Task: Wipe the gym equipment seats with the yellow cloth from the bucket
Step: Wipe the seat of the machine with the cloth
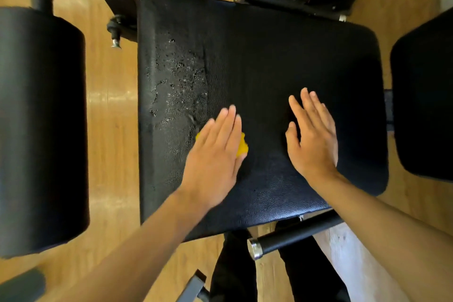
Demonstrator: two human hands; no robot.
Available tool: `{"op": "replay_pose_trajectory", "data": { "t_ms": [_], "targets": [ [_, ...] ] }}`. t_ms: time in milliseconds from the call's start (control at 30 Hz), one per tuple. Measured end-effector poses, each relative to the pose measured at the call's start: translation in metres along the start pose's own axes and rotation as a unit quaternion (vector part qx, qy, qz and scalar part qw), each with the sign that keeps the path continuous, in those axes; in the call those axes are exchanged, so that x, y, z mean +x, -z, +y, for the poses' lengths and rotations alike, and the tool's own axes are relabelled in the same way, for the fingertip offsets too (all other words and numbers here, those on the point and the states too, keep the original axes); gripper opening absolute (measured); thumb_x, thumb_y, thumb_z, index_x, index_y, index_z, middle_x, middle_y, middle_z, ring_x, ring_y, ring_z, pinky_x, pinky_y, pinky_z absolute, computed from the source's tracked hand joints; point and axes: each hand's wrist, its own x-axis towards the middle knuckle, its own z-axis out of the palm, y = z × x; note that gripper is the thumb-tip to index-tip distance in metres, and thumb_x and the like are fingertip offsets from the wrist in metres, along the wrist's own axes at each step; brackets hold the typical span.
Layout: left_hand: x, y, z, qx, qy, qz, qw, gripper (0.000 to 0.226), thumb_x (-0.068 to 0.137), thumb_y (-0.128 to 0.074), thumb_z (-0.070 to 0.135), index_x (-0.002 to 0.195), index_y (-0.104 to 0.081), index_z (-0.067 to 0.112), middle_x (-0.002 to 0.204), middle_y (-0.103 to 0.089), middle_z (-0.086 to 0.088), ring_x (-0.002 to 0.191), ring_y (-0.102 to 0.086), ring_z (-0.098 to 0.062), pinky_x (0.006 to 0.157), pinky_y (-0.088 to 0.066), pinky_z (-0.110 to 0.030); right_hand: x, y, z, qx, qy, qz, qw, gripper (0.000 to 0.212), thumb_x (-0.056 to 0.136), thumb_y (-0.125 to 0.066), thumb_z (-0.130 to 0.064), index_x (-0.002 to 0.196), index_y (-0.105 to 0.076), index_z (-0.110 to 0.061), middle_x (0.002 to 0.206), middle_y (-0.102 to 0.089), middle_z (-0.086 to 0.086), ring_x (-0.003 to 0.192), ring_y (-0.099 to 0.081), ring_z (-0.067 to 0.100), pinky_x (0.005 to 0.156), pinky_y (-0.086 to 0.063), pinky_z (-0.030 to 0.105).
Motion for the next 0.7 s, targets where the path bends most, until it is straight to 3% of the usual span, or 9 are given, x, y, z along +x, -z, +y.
{"op": "replay_pose_trajectory", "data": {
  "t_ms": [133, 233, 333, 433, 533, 700],
  "targets": [
    [0.103, 0.015, -0.035, -0.003, 0.02, 0.038, 0.999, 0.063, 0.109, -0.033, 0.035, 0.16, -0.021, -0.001, 0.17, -0.012, -0.017, 0.158, -0.008, -0.031, 0.128, -0.007, -0.041, -0.001, -0.001, 0.002, -0.007, -0.003, -0.002, 1.0, 0.052, 0.103, -0.034, -0.027, 0.153, -0.039, -0.018, 0.164, -0.026, 0.003, 0.154, -0.015, 0.015, 0.125, -0.018, 0.041],
    [0.131, 0.018, -0.038, -0.003, 0.029, 0.064, 0.998, 0.062, 0.11, -0.034, 0.033, 0.16, -0.018, -0.001, 0.17, -0.01, -0.018, 0.158, -0.004, -0.031, 0.129, -0.006, -0.042, 0.0, -0.003, 0.001, -0.004, -0.006, 0.005, 1.0, 0.052, 0.103, -0.034, -0.028, 0.153, -0.039, -0.018, 0.164, -0.027, 0.003, 0.154, -0.016, 0.014, 0.125, -0.018, 0.041],
    [0.08, 0.007, -0.024, -0.049, 0.027, 0.063, 0.996, 0.069, 0.102, -0.045, 0.022, 0.16, -0.017, 0.0, 0.17, -0.007, -0.02, 0.158, -0.002, -0.033, 0.13, -0.006, -0.044, 0.0, -0.004, 0.001, -0.004, -0.008, 0.002, 1.0, 0.052, 0.102, -0.034, -0.027, 0.153, -0.039, -0.018, 0.165, -0.026, 0.002, 0.154, -0.015, 0.013, 0.126, -0.016, 0.039],
    [-0.012, -0.003, -0.001, -0.08, -0.027, 0.006, 0.996, 0.081, 0.09, -0.055, 0.018, 0.16, -0.018, 0.0, 0.17, -0.002, -0.019, 0.158, 0.002, -0.033, 0.129, -0.005, -0.045, -0.001, -0.003, -0.001, 0.001, -0.011, 0.005, 1.0, 0.052, 0.102, -0.036, -0.025, 0.153, -0.04, -0.017, 0.164, -0.027, 0.004, 0.154, -0.016, 0.016, 0.125, -0.018, 0.041],
    [-0.077, -0.011, 0.004, -0.054, -0.051, -0.028, 0.997, 0.087, 0.088, -0.063, 0.02, 0.16, -0.019, 0.001, 0.17, -0.004, -0.02, 0.158, -0.005, -0.033, 0.128, -0.016, -0.045, -0.001, -0.002, -0.003, -0.008, -0.012, -0.001, 1.0, 0.052, 0.102, -0.035, -0.025, 0.153, -0.039, -0.016, 0.164, -0.026, 0.005, 0.154, -0.016, 0.017, 0.124, -0.019, 0.043],
    [-0.039, -0.01, -0.011, -0.016, 0.059, 0.029, 0.998, 0.076, 0.102, -0.052, 0.034, 0.159, -0.018, -0.003, 0.168, -0.008, -0.026, 0.157, -0.009, -0.037, 0.128, -0.012, -0.045, -0.001, -0.001, -0.003, -0.012, -0.012, -0.007, 1.0, 0.052, 0.102, -0.034, -0.026, 0.154, -0.038, -0.017, 0.165, -0.026, 0.005, 0.154, -0.015, 0.016, 0.125, -0.018, 0.042]
  ]
}}
